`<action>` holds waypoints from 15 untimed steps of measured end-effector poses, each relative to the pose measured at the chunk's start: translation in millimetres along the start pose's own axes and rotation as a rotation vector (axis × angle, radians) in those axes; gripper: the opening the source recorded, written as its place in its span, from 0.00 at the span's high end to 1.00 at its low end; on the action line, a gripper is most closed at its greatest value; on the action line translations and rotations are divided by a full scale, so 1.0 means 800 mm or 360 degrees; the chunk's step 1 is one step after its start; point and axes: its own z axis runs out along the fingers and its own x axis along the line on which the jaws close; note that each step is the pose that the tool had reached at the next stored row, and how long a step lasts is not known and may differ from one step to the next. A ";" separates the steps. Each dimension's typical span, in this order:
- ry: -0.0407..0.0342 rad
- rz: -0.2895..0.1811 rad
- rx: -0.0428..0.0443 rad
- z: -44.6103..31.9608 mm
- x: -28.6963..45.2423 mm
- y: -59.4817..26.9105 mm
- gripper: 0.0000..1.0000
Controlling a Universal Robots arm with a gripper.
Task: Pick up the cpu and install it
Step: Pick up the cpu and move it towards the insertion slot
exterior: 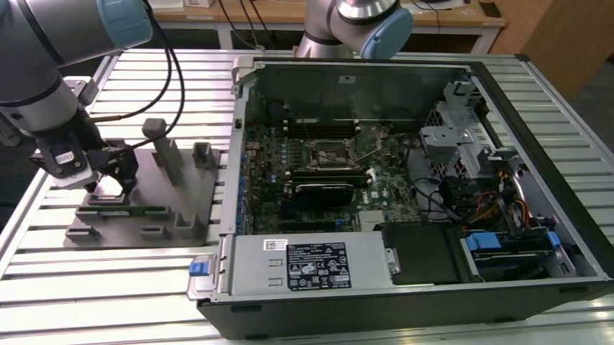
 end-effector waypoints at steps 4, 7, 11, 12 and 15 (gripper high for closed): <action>0.0000 0.0000 0.0000 0.0000 0.0000 0.000 0.32; 0.0000 0.0000 0.0000 0.0001 0.0000 0.000 0.33; 0.0000 0.0000 0.0000 0.0001 0.0000 0.000 0.40; 0.0000 0.0000 0.0000 0.0002 0.0000 0.000 0.40; 0.0000 0.0000 0.0000 0.0002 0.0000 0.000 0.40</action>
